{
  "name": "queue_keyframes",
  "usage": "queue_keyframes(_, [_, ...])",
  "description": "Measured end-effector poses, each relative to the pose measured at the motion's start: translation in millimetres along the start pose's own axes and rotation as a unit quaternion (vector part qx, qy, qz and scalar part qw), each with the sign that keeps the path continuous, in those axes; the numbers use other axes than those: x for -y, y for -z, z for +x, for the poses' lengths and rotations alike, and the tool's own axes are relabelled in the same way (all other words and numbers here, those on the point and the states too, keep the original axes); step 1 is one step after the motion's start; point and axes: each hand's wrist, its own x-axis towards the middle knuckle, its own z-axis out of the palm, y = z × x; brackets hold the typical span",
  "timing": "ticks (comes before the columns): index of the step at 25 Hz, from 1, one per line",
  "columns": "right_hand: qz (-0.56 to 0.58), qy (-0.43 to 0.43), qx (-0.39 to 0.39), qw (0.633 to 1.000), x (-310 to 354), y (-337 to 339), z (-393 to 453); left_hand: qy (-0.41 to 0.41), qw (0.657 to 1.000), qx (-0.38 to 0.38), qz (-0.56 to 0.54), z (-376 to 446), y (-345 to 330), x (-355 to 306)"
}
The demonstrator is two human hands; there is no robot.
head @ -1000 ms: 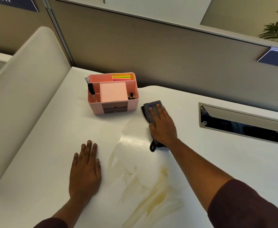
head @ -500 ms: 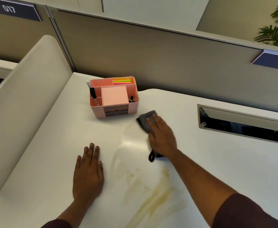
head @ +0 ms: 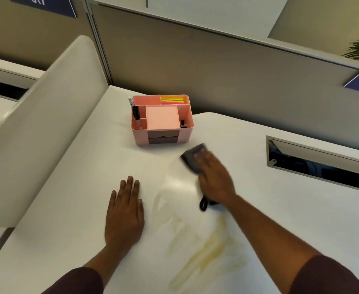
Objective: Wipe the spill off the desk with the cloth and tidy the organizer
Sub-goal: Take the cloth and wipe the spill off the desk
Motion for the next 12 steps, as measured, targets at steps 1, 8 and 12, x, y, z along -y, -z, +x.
queue_keyframes(1, [-0.011,-0.061,-0.014,0.998,-13.5,8.5,10.4,0.0,1.0,0.0,0.001,0.0,-0.4,0.0])
queue_keyframes(8, [-0.008,0.123,0.037,0.992,79.1,-38.2,-40.7,0.003,1.0,0.007,0.003,0.2,0.9,-2.4])
queue_keyframes(12, [-0.008,0.123,0.048,0.991,30.0,-13.5,-26.5,0.001,1.0,0.002,0.007,0.8,0.7,-1.3])
